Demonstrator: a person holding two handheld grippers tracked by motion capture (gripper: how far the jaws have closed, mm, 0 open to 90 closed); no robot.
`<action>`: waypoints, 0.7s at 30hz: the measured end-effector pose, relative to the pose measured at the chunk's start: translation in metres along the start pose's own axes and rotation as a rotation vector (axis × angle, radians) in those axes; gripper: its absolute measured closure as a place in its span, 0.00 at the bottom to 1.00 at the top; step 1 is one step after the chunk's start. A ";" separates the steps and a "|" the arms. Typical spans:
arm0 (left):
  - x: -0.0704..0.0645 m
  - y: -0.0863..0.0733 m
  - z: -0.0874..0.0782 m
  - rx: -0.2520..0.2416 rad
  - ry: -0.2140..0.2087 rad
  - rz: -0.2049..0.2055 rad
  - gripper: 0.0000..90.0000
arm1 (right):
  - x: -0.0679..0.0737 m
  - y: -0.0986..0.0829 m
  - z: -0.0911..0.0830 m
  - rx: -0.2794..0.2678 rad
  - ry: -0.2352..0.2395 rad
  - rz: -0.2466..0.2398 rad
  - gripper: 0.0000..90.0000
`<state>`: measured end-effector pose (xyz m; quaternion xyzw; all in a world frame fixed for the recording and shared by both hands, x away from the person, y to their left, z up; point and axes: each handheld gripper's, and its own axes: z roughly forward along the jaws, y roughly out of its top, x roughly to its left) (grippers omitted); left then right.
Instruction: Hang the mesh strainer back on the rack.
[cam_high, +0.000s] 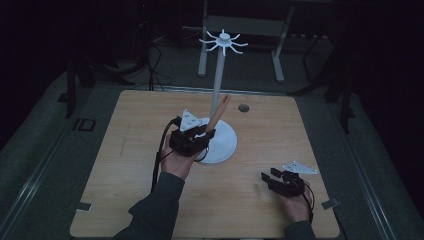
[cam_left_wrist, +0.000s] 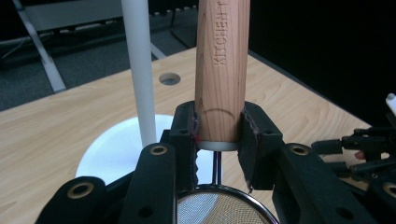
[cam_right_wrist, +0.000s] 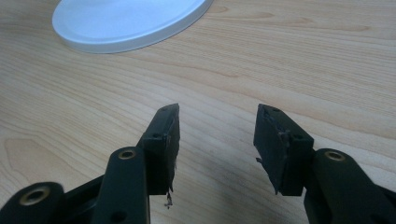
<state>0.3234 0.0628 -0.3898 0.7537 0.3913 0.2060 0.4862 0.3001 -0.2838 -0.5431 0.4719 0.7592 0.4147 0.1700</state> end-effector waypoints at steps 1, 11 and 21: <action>0.000 0.001 0.000 -0.002 -0.002 -0.001 0.77 | 0.000 0.000 0.000 0.001 -0.001 0.000 0.56; 0.000 0.009 -0.008 -0.055 0.016 -0.018 0.77 | -0.001 -0.001 0.000 0.005 -0.008 0.006 0.56; -0.001 0.019 -0.014 -0.096 0.027 -0.025 0.77 | 0.000 -0.001 0.001 0.008 -0.010 0.005 0.56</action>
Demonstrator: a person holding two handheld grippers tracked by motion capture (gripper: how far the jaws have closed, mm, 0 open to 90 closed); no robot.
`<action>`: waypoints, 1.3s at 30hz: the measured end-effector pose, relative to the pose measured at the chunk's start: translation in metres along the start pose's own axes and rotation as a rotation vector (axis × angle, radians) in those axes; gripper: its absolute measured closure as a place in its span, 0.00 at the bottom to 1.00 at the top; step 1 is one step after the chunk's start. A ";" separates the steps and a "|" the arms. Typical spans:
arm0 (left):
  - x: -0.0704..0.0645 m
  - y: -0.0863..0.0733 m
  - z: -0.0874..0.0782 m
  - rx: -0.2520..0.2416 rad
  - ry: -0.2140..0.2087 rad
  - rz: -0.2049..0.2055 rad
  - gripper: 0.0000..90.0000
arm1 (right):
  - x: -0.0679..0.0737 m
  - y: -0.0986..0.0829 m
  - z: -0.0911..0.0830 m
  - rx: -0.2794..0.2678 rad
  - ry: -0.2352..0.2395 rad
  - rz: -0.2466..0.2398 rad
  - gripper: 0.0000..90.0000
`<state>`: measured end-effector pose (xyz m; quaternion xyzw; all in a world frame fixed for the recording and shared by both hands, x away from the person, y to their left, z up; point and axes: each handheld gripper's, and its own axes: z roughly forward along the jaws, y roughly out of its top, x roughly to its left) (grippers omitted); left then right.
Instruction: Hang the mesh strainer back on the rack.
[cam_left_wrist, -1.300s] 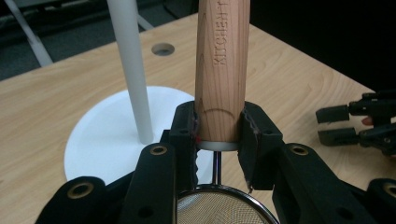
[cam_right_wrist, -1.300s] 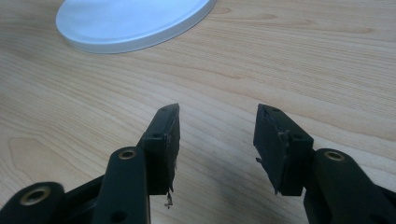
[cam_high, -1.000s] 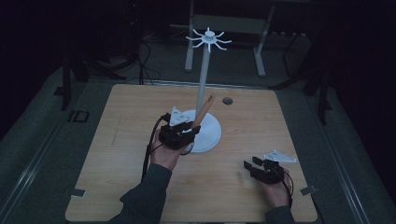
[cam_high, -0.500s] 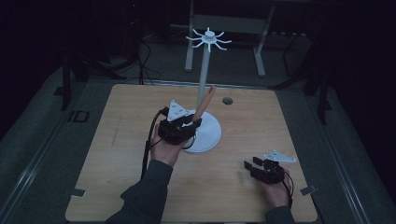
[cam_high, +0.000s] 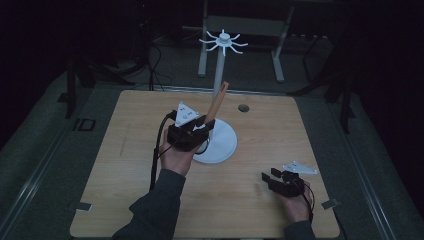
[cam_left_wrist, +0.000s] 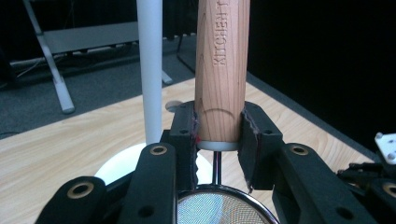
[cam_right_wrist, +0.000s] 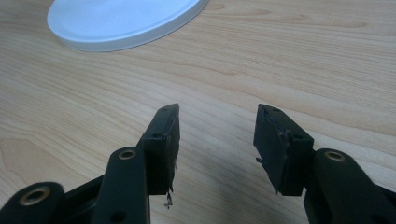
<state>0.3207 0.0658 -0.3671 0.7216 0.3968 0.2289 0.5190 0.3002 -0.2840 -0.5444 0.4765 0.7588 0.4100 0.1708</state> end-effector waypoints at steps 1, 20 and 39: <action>0.000 0.001 0.000 -0.006 0.002 -0.003 0.77 | 0.000 0.000 0.000 0.000 0.000 0.000 0.56; 0.002 0.017 -0.012 -0.088 0.022 -0.026 0.77 | -0.001 -0.001 -0.001 0.000 -0.007 0.006 0.56; 0.008 0.027 -0.024 -0.167 0.059 -0.069 0.77 | -0.003 -0.002 -0.001 -0.002 -0.011 0.012 0.55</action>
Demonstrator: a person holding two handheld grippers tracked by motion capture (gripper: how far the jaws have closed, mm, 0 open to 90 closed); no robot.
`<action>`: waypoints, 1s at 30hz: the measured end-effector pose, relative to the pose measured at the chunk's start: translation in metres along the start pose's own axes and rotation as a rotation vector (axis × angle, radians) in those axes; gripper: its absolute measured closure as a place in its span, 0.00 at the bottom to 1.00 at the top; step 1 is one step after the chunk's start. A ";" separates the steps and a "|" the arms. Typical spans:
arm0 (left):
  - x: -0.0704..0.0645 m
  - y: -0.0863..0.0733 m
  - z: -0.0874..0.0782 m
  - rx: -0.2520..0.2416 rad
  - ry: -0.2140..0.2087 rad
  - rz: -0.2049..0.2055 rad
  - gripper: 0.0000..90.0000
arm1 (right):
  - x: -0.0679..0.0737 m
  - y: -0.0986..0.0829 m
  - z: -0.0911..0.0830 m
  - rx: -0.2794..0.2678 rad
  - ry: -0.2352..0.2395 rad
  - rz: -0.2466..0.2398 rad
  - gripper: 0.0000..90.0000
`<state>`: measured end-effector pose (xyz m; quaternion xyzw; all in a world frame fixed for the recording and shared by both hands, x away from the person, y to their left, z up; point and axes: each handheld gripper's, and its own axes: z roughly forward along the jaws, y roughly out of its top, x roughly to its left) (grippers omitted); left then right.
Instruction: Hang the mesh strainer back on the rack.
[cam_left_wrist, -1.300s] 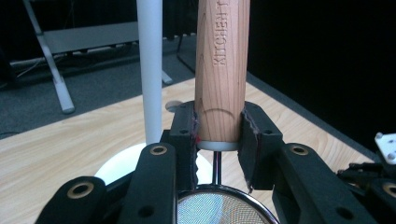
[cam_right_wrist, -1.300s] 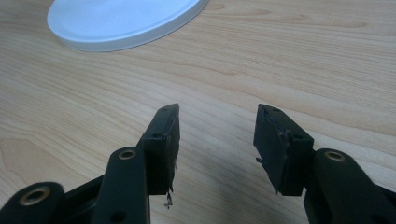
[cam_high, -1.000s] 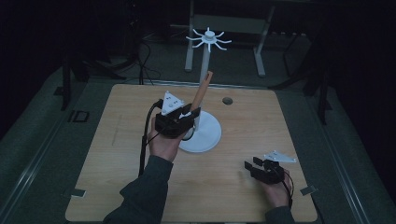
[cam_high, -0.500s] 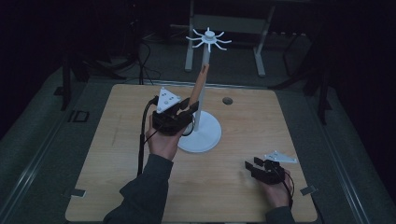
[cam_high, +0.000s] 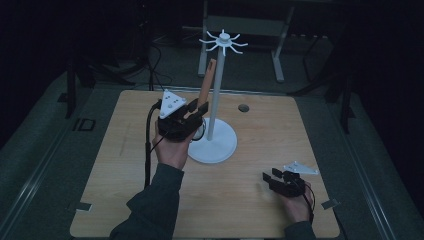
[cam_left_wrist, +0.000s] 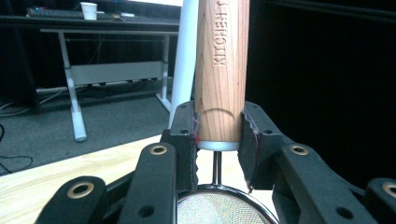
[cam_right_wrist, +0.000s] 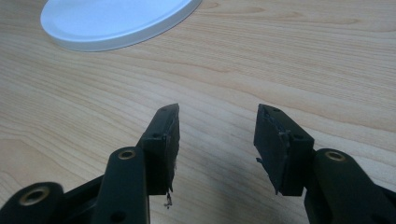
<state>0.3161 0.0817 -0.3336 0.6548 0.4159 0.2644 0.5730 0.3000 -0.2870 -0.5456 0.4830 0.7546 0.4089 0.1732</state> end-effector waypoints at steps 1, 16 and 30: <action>0.000 0.001 0.000 -0.004 0.002 0.000 0.77 | 0.000 0.000 0.000 0.000 0.000 0.000 0.55; 0.004 0.007 -0.005 -0.029 0.008 -0.020 0.77 | -0.001 0.000 0.000 0.000 -0.004 0.002 0.55; 0.006 0.013 -0.006 -0.044 0.014 -0.035 0.77 | -0.001 0.000 0.000 0.000 -0.007 0.002 0.55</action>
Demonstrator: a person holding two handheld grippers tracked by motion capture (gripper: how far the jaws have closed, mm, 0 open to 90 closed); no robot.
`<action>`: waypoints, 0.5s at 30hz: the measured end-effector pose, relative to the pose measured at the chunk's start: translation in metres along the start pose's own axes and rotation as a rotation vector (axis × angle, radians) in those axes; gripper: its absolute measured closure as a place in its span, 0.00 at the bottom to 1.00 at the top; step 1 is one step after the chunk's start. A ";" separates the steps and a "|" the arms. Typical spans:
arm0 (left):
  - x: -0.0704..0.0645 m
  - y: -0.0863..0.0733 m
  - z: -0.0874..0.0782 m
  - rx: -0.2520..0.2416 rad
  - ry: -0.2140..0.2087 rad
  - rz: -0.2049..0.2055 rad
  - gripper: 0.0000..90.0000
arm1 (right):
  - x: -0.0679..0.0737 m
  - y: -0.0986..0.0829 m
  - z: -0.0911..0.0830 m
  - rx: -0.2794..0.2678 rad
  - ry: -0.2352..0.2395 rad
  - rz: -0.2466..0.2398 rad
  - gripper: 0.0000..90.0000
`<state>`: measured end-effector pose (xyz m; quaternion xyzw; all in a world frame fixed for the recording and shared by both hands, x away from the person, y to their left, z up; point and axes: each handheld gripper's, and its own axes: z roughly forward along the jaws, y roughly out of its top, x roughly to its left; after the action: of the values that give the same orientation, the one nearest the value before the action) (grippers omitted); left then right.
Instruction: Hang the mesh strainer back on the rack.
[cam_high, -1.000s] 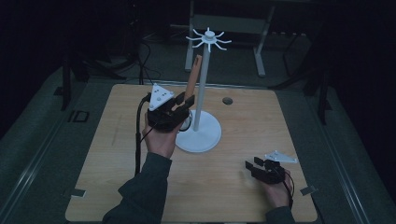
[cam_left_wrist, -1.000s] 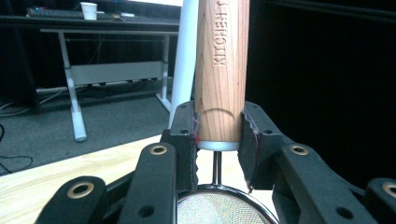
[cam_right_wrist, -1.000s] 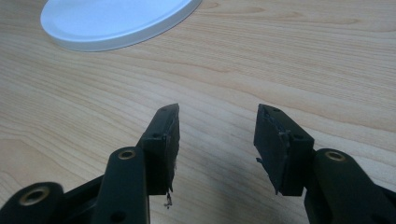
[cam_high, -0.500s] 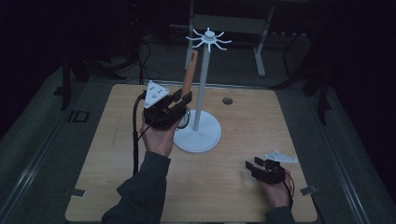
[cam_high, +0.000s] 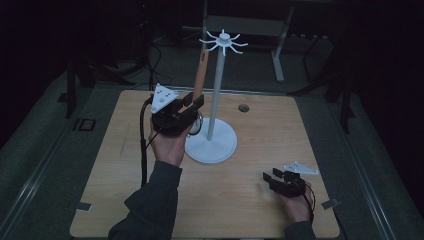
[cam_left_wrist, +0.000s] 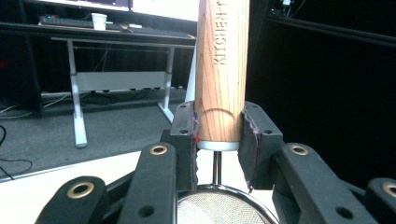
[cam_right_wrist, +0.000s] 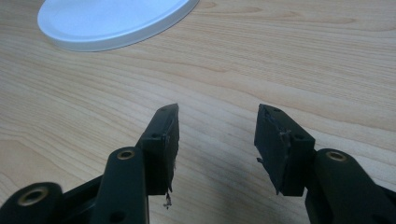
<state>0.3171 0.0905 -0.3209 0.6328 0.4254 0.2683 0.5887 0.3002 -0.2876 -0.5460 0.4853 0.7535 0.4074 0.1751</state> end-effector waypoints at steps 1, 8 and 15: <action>0.000 0.001 0.000 -0.002 0.000 -0.001 0.77 | 0.000 0.000 0.000 0.000 0.000 0.000 0.55; 0.000 0.005 0.001 -0.005 0.003 -0.010 0.77 | 0.000 0.000 0.000 0.000 0.001 -0.002 0.55; 0.000 0.007 0.006 0.008 0.002 -0.014 0.77 | 0.000 0.000 0.000 0.001 0.001 -0.002 0.55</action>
<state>0.3233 0.0878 -0.3151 0.6320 0.4316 0.2630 0.5875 0.3003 -0.2874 -0.5463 0.4845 0.7543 0.4072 0.1749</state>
